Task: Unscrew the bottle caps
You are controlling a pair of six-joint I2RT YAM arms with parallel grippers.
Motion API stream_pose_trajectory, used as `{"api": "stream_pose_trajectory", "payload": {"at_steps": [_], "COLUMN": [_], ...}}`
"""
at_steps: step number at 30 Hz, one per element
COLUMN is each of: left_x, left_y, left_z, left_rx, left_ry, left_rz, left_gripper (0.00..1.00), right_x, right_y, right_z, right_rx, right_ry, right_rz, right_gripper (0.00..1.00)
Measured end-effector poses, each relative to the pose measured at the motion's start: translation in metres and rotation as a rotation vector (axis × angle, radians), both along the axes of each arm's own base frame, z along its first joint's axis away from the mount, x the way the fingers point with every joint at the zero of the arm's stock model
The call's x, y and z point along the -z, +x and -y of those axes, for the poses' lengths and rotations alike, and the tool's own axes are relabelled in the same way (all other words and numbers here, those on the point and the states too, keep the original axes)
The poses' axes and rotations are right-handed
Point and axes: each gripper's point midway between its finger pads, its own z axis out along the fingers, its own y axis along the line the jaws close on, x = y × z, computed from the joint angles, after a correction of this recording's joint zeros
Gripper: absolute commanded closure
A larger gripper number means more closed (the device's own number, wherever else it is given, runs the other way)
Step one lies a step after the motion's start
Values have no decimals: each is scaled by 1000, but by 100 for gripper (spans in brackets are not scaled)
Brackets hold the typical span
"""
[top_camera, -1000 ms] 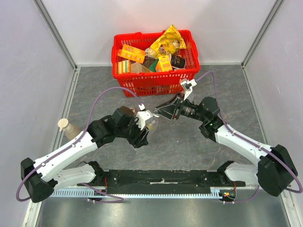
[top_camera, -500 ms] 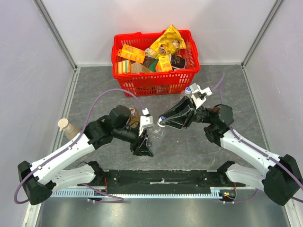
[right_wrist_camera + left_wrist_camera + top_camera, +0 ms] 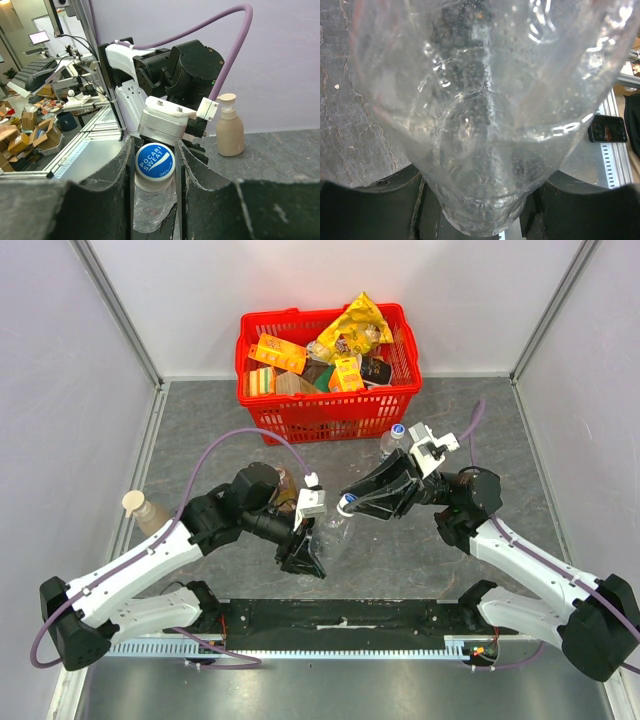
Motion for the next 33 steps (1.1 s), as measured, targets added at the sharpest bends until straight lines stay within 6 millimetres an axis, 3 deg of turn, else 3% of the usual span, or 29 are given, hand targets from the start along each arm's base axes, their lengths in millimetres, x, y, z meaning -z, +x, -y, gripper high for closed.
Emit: {"api": "stream_pose_trajectory", "payload": {"at_steps": [5,7,15,20,26,33], "left_x": [1,3,7,16,44,78], "left_y": [1,0,5,21,57,86], "left_z": [0,0,0,-2,-9,-22], "left_rx": [-1,-2,-27,-106,-280,-422], "left_ry": [3,12,33,79,220,390], "left_rz": [-2,-9,-2,39,108,140], "left_gripper": [84,84,85,85,85,86], "right_x": [-2,-6,-29,-31,0,56], "right_y": [3,5,9,27,70,114], "right_z": [0,1,12,13,11,14], "right_rx": [15,36,149,254,425,611], "right_ry": [8,22,54,27,-80,-240], "right_rz": [-16,-10,28,-7,-163,-370], "right_gripper": [17,2,2,2,3,10]}}
